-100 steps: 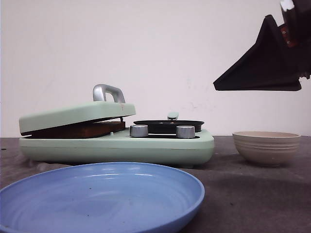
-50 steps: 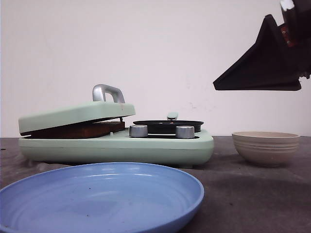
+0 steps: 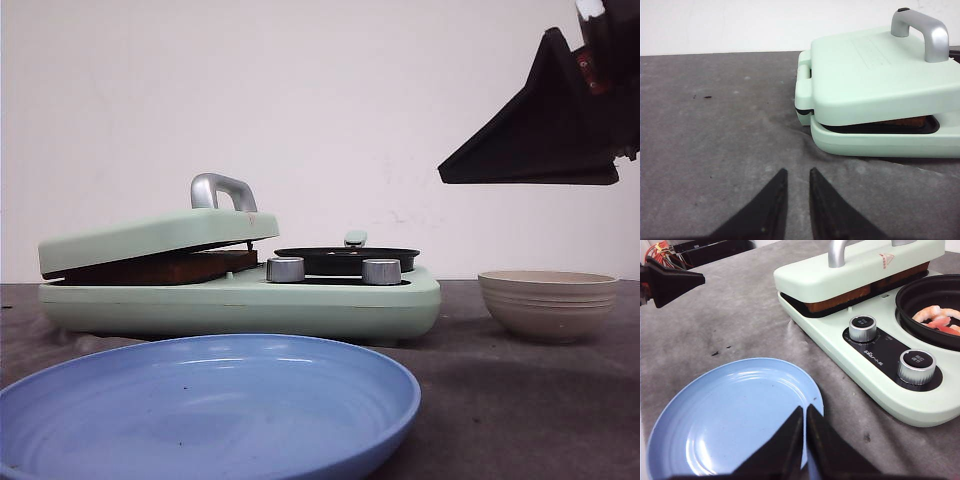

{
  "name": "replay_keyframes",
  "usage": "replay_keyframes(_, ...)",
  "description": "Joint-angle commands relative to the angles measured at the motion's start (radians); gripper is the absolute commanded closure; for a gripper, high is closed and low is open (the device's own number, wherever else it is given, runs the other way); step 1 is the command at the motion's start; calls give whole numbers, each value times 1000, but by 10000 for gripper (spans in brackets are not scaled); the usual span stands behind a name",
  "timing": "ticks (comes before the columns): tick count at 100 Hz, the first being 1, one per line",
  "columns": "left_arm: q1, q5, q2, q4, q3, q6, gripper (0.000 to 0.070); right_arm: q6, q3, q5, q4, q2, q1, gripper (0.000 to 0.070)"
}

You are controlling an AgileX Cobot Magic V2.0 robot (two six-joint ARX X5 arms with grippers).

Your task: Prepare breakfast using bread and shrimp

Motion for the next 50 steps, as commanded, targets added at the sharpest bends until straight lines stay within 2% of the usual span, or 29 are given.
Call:
replay_keyframes(1, 2, 9, -1, -4, -18, 7, 695, 7, 4, 0, 11, 3, 5, 700)
replay_keyframes(44, 2, 9, -1, -3, -18, 7, 695, 7, 4, 2, 10, -36, 5, 700)
replay_keyframes(50, 2, 9, -1, -4, -18, 7, 695, 7, 4, 56, -26, -72, 3, 700)
